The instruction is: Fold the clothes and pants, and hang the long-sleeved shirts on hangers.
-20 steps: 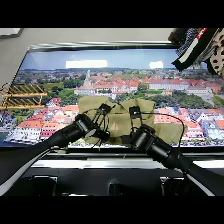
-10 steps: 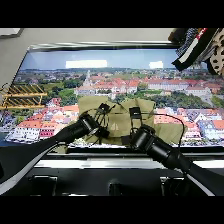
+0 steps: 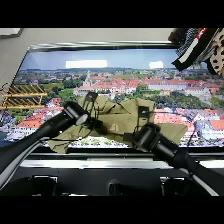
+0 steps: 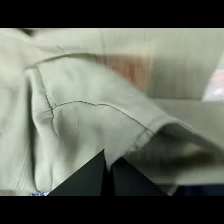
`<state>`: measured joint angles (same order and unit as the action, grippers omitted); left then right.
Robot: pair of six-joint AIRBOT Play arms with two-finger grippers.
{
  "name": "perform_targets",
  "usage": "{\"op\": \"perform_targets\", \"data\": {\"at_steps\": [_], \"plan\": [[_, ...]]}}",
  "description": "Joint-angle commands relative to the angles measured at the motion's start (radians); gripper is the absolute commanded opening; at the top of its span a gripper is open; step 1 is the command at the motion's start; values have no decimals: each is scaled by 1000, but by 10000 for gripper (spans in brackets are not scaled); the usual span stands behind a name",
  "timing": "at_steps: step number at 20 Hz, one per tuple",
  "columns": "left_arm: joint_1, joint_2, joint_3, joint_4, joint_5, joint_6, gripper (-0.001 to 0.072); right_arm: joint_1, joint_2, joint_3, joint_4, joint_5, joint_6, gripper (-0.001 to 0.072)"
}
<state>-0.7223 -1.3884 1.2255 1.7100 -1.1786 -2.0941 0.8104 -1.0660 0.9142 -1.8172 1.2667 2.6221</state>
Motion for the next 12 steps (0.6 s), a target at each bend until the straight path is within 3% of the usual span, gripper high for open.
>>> {"op": "perform_targets", "data": {"at_steps": [1, 6, 12], "plan": [[39, 68, 131, -3, -77, -1, 17, -188, 10, 153, 83, 45, -80, 23], [52, 116, 352, -4, -190, -2, 17, -294, 11, 578, 77, 222, -277, 22], [10, 200, 541, -3, -289, -2, 16, -294, 10, 974, 81, 398, -335, 23]]}}
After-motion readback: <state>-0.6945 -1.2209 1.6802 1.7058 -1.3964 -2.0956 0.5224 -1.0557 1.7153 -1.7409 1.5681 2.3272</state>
